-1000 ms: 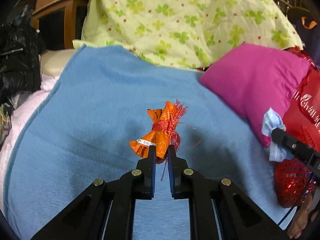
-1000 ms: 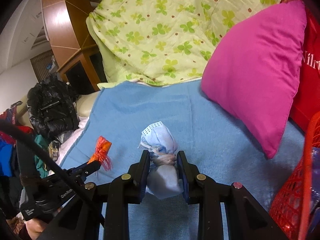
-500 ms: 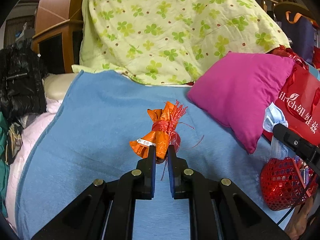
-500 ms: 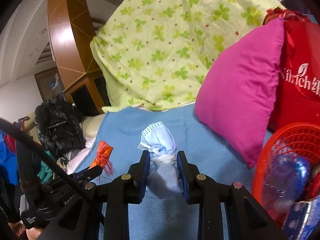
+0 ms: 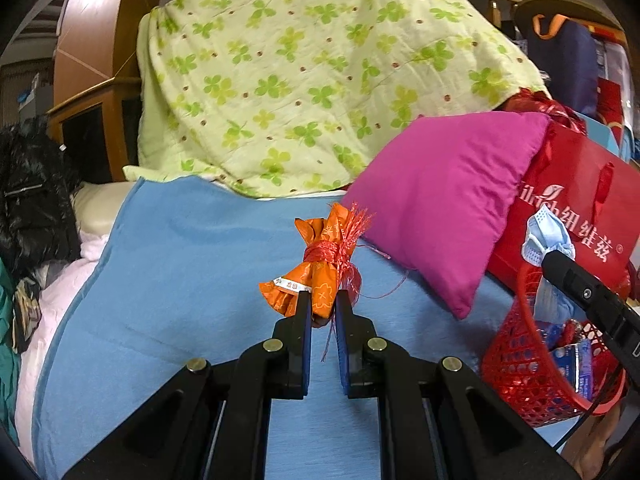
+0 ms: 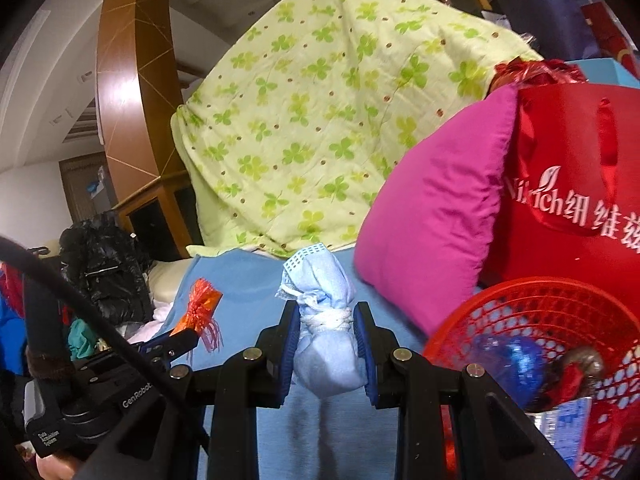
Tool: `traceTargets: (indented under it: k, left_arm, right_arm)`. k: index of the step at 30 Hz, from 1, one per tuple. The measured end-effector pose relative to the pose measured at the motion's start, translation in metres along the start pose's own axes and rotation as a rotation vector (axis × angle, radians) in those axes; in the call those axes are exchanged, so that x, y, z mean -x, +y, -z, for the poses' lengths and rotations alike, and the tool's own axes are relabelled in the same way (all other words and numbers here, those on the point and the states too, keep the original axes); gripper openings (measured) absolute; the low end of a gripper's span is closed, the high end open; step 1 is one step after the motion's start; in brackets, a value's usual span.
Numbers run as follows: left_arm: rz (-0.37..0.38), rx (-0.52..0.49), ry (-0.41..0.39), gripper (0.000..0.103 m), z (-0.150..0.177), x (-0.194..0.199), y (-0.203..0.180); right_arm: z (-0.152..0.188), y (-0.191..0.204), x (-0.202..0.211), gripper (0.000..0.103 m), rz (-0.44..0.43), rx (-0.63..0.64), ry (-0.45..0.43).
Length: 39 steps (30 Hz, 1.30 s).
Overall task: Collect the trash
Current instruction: 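Carry the orange wrapper and tissue wad over the red mesh basket with both tools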
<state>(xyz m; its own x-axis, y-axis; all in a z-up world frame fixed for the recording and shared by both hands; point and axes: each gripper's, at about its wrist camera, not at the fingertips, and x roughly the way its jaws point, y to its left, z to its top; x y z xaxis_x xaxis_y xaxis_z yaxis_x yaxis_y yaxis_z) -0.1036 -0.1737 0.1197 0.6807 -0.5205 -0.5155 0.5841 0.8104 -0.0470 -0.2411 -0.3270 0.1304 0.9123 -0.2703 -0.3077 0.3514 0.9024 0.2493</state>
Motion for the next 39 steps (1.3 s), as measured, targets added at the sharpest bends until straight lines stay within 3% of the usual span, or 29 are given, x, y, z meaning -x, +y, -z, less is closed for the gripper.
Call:
traceTargets:
  k: [21,39]
  left_arm:
    - [-0.008,-0.108,-0.056,0.012,0.005,0.002,-0.047]
    - [0.077,-0.188,-0.115,0.012,0.006,0.027,-0.090]
  right_arm:
    - [0.004,-0.047,0.059,0.030,0.076,-0.075,-0.085]
    - [0.003,-0.077,0.068,0.030,0.115,-0.156,-0.113]
